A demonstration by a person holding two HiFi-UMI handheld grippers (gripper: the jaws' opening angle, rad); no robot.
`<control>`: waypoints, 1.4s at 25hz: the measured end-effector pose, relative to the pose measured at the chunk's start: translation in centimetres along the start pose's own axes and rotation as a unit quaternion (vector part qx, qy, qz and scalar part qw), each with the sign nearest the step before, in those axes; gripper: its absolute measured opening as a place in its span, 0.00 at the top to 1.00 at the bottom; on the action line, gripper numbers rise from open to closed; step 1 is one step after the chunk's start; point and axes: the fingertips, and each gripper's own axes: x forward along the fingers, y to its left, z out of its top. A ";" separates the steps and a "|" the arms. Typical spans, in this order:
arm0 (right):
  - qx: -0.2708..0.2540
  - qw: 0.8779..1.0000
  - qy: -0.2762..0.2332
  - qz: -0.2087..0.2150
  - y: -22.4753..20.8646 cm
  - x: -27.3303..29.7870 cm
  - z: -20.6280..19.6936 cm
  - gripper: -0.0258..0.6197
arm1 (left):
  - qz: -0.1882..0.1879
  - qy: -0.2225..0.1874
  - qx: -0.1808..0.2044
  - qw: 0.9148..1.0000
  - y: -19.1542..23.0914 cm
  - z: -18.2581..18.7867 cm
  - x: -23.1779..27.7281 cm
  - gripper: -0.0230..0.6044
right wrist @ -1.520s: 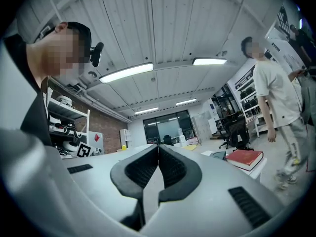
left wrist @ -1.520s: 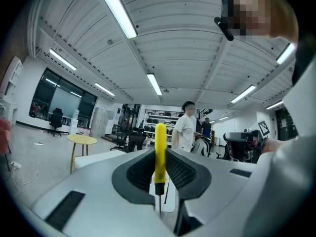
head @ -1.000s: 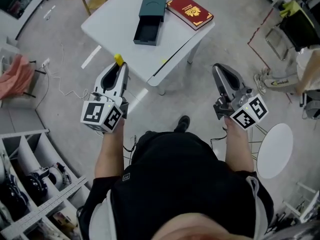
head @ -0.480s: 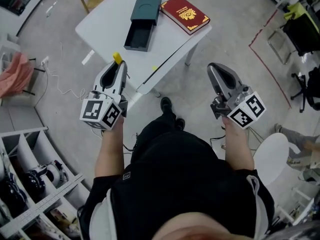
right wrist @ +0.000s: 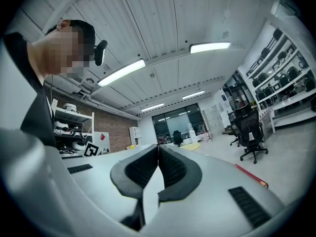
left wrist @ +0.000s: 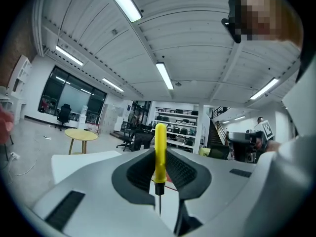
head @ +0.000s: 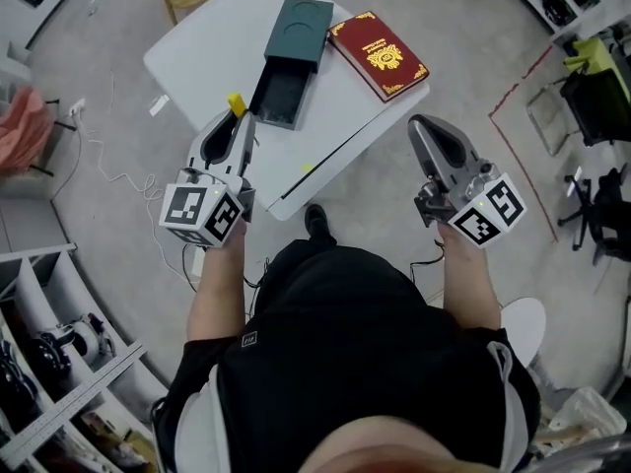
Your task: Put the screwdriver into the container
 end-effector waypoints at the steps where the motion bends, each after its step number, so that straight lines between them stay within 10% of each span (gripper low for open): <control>1: -0.002 1.000 0.003 0.003 -0.4 1.1 0.2 0.91 | 0.000 0.000 -0.003 1.000 0.6 0.0 0.7 0.84; 20: 0.002 0.995 0.046 0.090 -2.7 14.2 0.4 0.91 | 0.057 0.005 -0.030 0.998 8.4 -0.1 3.0 0.85; 35: 0.051 0.981 0.082 0.166 -13.0 19.9 -1.1 0.91 | 0.125 0.079 -0.060 0.987 10.5 -4.4 11.4 0.84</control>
